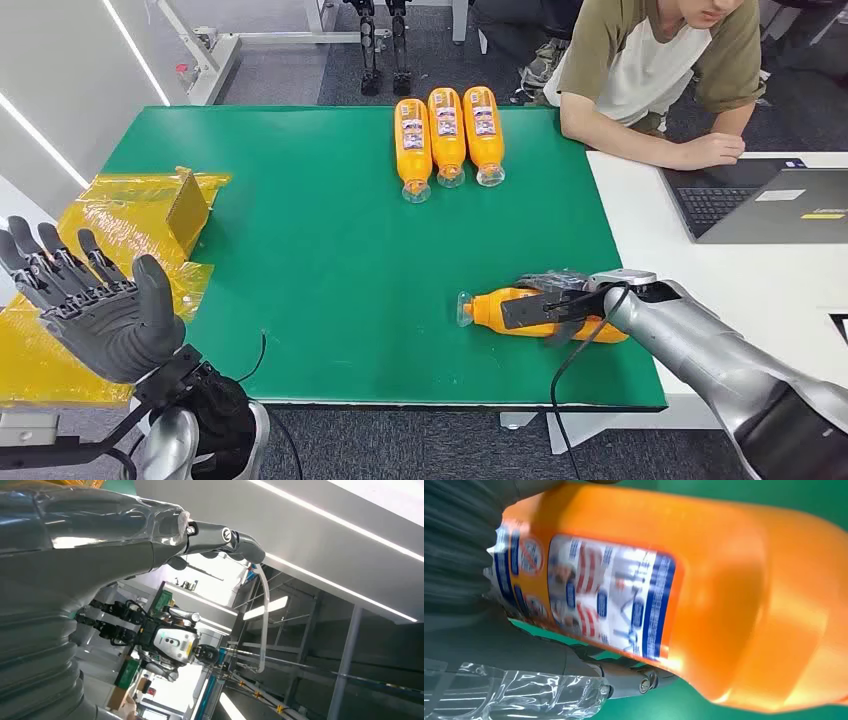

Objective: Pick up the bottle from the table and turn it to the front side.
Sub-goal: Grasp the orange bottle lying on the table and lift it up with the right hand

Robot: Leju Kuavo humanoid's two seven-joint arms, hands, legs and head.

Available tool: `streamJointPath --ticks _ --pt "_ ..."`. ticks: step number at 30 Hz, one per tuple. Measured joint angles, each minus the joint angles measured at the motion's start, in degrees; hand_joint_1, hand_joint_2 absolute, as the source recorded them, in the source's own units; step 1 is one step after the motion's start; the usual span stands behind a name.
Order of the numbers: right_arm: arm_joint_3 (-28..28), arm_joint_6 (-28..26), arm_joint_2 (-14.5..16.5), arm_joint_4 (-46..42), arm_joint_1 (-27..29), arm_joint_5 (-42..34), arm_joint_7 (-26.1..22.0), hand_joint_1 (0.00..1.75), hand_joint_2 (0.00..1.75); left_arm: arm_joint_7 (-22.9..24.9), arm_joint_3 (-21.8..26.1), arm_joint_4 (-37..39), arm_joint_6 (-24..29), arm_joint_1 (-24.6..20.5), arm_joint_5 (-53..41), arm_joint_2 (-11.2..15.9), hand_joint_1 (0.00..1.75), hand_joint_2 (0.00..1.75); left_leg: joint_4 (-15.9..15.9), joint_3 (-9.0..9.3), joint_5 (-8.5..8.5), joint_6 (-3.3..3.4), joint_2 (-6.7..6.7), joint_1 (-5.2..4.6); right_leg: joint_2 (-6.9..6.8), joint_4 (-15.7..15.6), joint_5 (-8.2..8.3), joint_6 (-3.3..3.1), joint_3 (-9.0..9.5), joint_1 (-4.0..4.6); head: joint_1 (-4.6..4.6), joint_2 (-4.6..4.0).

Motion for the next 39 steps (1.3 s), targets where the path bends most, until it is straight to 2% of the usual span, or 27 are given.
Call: streamJointPath --ticks 3,8,13,16,22,25,28,33,39 --pt "0.85 -0.58 0.23 0.65 -0.4 0.58 -1.03 1.75 1.75 0.0 0.01 0.0 -0.03 0.07 0.0 0.01 0.0 1.75 0.0 0.0 0.0 0.0 0.0 0.0 0.0 0.0 0.0 0.0 0.01 0.0 0.01 0.0" --pt "2.25 -3.19 1.02 2.13 -1.15 0.51 -2.18 1.75 1.75 0.0 0.05 0.0 -0.01 0.12 0.0 0.02 0.0 1.75 0.01 0.03 0.01 -0.01 -0.01 0.0 0.0 0.0 0.0 0.0 0.02 0.01 0.01 0.0" --pt "2.58 -8.6 2.65 4.04 -0.77 -0.53 -2.76 1.75 1.75 0.0 0.07 0.0 0.18 0.12 0.0 0.02 0.0 1.75 0.0 0.03 0.01 -0.02 -0.01 0.01 0.0 0.0 0.0 0.0 0.02 0.01 0.0 0.0" --pt "2.45 -15.4 3.94 5.06 0.4 -1.73 -3.68 1.75 1.75 0.0 0.08 0.0 0.16 0.13 0.05 0.02 0.0 1.75 -0.01 0.03 0.01 -0.02 0.0 0.02 0.0 0.0 0.0 0.0 0.02 0.03 0.02 0.0" --pt "-1.55 -35.86 7.58 6.05 5.03 -4.65 -8.11 1.75 1.75 0.0 0.42 0.53 -3.16 0.21 1.7 0.01 0.0 1.75 -0.02 0.1 -0.01 -0.04 0.09 0.04 0.09 -0.02 -0.02 0.0 0.02 0.05 0.01 0.0" --pt "-6.03 -49.2 10.38 5.34 9.2 -5.67 -12.71 1.75 1.75 0.1 0.5 6.7 -7.67 -1.14 3.97 0.01 0.0 1.75 -0.03 0.09 0.0 -0.05 0.0 0.04 0.03 -0.03 -0.03 0.0 0.03 0.05 0.02 0.0" --pt "-10.94 -57.43 13.57 3.17 13.28 -5.54 -16.76 1.75 1.75 0.25 0.26 14.93 -12.22 -3.3 4.45 -0.1 0.0 1.75 -0.05 0.06 0.03 -0.09 0.11 0.04 0.11 0.0 0.02 -0.06 -0.04 0.05 -0.01 0.0" --pt "-18.0 -61.61 17.0 -1.38 17.53 -5.68 -21.45 1.75 1.75 0.15 -0.23 24.53 -19.74 -6.94 4.84 -0.82 0.0 1.75 -0.05 0.02 0.05 -0.13 0.03 0.04 0.05 0.0 0.02 -0.07 -0.07 0.04 0.01 0.0" --pt "-23.07 -62.57 19.23 -6.62 21.61 -4.65 -24.09 1.75 1.75 1.05 -1.41 33.34 -24.65 -10.61 4.8 -1.74 0.0 1.75 -0.05 -0.02 0.03 -0.11 0.07 0.02 0.11 -0.02 0.01 -0.05 -0.1 0.0 0.02 0.0"
